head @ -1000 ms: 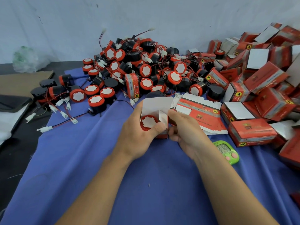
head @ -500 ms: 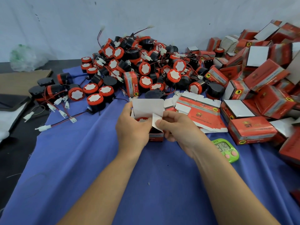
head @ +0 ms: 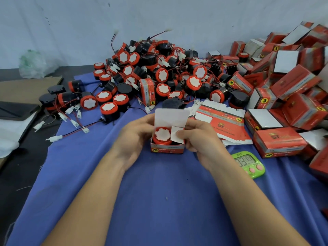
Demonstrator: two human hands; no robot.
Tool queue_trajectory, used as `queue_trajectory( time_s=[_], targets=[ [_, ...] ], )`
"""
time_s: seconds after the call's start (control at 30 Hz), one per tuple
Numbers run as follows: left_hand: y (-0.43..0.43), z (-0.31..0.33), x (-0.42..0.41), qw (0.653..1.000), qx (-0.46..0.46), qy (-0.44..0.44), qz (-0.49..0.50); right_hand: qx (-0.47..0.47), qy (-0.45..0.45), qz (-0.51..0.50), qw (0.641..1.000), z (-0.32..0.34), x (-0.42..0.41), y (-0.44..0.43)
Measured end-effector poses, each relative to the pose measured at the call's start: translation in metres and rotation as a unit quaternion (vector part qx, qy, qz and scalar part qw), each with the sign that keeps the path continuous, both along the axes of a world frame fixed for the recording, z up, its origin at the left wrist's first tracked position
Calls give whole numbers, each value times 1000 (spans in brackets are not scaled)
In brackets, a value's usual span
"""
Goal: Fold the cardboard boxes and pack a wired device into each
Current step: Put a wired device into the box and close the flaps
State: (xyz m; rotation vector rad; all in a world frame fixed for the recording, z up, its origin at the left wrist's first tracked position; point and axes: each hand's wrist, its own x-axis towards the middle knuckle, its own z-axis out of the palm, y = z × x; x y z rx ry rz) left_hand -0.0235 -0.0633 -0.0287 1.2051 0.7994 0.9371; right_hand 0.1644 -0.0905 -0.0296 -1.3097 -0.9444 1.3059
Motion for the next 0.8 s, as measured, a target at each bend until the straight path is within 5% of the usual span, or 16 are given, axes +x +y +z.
queue_trajectory(
  time_s=[0.1,0.3,0.6,0.8],
  targets=[
    [-1,-9,9,988,84,125,41,46,-55,2,997,-6,-4,0],
    [0,-8,10,979,96,121,132,74,-71,-45,994,-11,-10,8],
    [-2,1,-13,982,75,172,-13,64,-173,153,971,13,21,-16],
    [-12,-8,-22,938,212,274,-20,85,-354,140,921,17,13,-34]
  ],
)
